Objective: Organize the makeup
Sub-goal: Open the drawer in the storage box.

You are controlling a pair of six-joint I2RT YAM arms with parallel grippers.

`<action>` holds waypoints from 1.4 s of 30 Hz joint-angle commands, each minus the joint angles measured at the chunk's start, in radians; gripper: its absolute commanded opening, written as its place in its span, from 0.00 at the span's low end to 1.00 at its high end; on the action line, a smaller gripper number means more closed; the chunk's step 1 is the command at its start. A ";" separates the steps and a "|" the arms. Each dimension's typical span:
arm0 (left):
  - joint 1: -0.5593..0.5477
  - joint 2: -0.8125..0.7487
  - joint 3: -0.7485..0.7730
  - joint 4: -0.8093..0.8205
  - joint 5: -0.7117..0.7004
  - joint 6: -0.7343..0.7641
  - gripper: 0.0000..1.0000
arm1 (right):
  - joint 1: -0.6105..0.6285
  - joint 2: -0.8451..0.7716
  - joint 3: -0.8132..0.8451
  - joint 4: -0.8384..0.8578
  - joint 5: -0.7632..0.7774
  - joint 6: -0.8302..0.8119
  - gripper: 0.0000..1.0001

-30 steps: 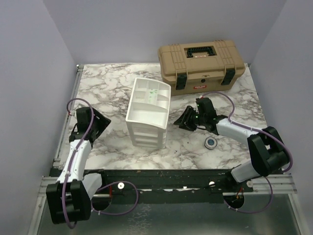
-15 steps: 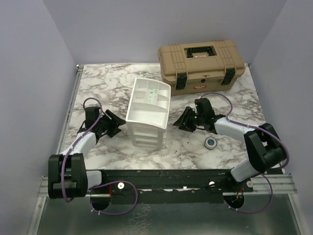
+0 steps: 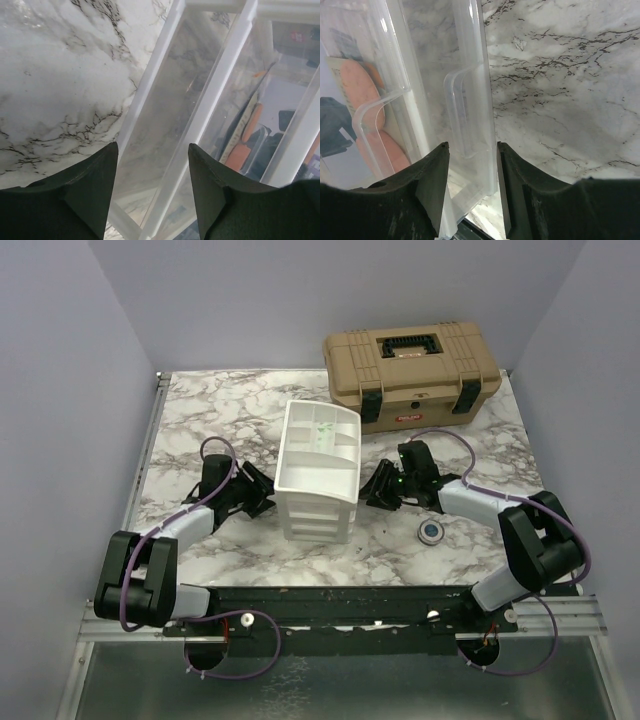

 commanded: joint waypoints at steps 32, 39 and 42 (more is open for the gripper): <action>-0.151 0.100 0.085 -0.026 -0.130 0.010 0.41 | 0.003 -0.062 -0.035 -0.042 0.122 0.018 0.49; -0.151 0.082 0.060 -0.016 -0.138 0.008 0.40 | 0.002 -0.192 -0.026 -0.088 0.204 -0.035 0.49; -0.152 0.092 0.060 -0.011 -0.128 0.011 0.40 | 0.002 -0.214 0.003 -0.104 0.179 -0.078 0.49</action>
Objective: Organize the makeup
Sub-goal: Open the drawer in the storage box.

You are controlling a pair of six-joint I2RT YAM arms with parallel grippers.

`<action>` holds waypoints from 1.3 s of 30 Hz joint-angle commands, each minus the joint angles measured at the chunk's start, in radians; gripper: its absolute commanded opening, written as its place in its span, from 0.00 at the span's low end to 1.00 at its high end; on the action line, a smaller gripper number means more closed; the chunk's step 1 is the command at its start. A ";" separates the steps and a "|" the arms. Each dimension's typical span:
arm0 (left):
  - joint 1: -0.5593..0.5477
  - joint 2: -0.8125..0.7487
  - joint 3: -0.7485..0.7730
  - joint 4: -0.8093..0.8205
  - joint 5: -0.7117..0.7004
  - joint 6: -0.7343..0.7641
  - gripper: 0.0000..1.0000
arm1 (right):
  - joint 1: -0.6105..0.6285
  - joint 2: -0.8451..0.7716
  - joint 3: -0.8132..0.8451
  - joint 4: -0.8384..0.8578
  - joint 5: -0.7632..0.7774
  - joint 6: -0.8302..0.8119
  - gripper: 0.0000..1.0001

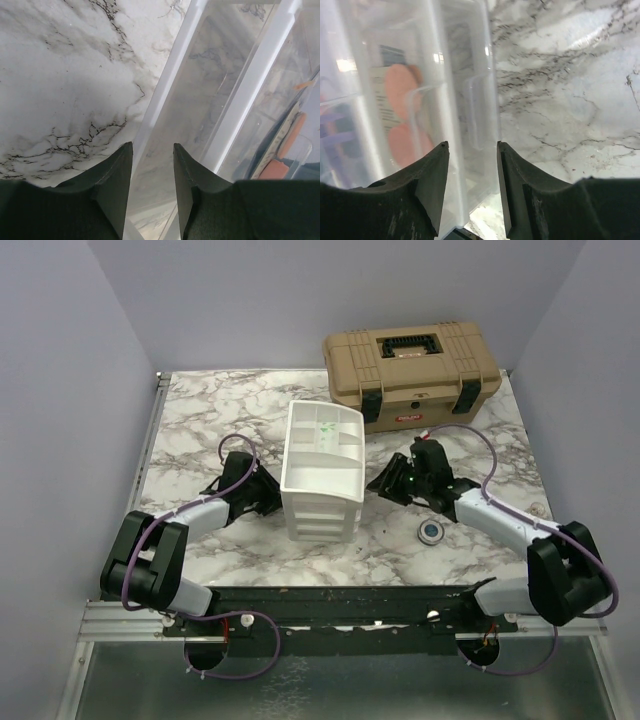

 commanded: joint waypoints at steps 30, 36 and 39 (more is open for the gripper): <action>0.053 -0.046 -0.071 0.130 0.091 -0.017 0.08 | 0.086 0.100 0.153 -0.098 -0.046 -0.132 0.48; 0.097 -0.039 -0.071 0.119 0.122 -0.045 0.01 | 0.087 0.101 0.147 -0.088 -0.050 -0.131 0.48; 0.095 -0.014 -0.078 0.136 0.125 -0.079 0.00 | 0.087 0.103 0.145 -0.071 -0.069 -0.133 0.48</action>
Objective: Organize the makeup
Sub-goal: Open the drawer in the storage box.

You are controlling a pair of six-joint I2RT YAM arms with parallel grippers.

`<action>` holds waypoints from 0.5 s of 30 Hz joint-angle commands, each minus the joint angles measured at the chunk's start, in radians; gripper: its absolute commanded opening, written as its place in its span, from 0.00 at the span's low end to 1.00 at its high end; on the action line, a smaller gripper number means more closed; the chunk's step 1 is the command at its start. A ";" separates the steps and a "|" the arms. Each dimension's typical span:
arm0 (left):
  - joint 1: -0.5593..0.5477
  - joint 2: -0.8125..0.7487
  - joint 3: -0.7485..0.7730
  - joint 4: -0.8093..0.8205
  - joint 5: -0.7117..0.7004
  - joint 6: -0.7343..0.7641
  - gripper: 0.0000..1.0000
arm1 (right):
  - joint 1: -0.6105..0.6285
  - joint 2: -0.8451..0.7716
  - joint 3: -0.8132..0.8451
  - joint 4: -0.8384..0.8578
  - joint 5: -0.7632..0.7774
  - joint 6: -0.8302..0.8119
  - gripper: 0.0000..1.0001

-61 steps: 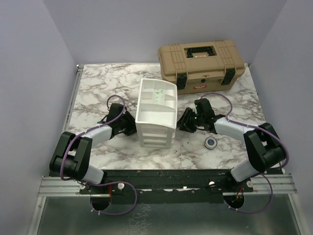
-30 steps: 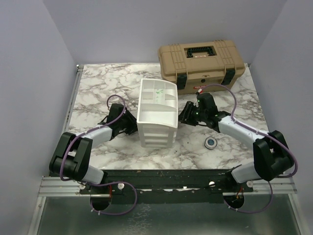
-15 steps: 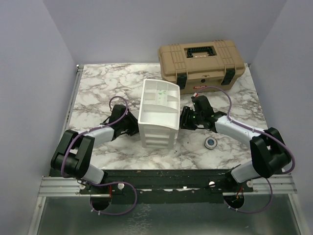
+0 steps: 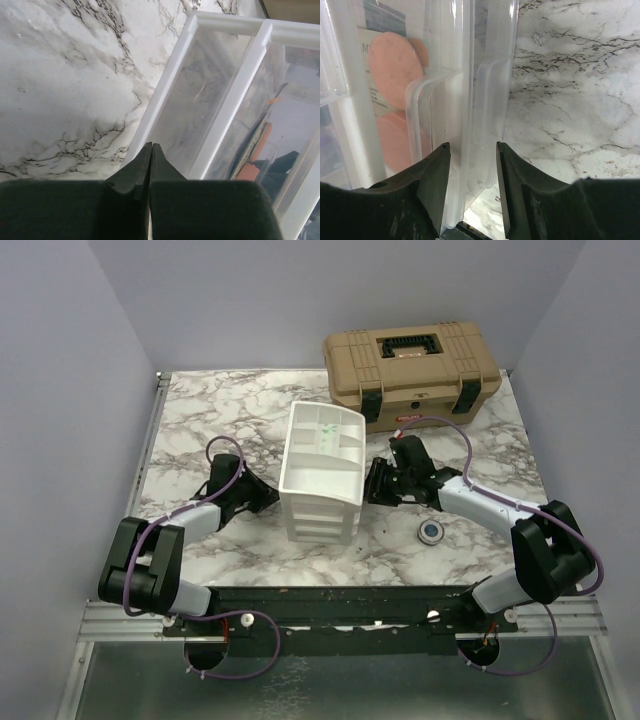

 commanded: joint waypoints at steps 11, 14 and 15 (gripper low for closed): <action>-0.161 0.071 -0.043 0.183 0.022 -0.190 0.00 | 0.010 0.000 0.014 0.079 -0.074 0.009 0.48; -0.151 0.040 -0.061 0.172 -0.002 -0.184 0.00 | 0.010 -0.002 0.008 0.076 -0.071 0.009 0.48; -0.148 0.037 -0.061 0.169 0.000 -0.182 0.00 | 0.010 -0.005 0.007 0.075 -0.069 0.007 0.48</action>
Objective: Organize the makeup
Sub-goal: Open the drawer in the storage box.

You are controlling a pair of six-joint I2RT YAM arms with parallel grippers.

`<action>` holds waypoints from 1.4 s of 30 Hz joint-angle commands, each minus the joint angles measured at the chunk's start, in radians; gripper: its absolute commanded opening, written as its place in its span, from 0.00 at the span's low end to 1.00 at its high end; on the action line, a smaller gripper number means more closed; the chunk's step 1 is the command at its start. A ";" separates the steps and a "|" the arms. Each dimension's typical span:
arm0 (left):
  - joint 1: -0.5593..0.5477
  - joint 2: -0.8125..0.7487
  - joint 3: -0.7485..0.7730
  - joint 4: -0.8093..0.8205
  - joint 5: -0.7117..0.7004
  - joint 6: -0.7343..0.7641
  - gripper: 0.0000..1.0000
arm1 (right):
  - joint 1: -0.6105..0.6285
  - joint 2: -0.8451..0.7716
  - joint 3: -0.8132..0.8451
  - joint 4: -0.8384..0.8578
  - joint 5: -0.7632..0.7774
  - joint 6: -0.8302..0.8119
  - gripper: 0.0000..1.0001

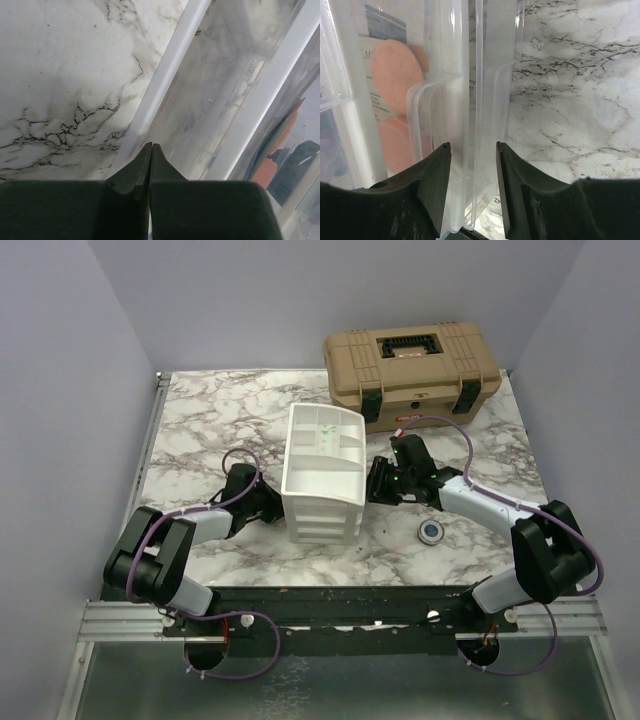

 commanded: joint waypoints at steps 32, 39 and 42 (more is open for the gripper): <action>0.040 -0.161 0.123 -0.259 -0.144 0.188 0.04 | 0.019 0.027 -0.030 -0.021 0.206 -0.054 0.41; 0.048 -0.179 0.139 -0.297 -0.153 0.198 0.04 | 0.019 -0.025 -0.040 -0.046 0.304 -0.043 0.40; 0.050 -0.189 0.143 -0.304 -0.154 0.202 0.04 | 0.019 -0.010 -0.050 -0.040 0.291 -0.048 0.39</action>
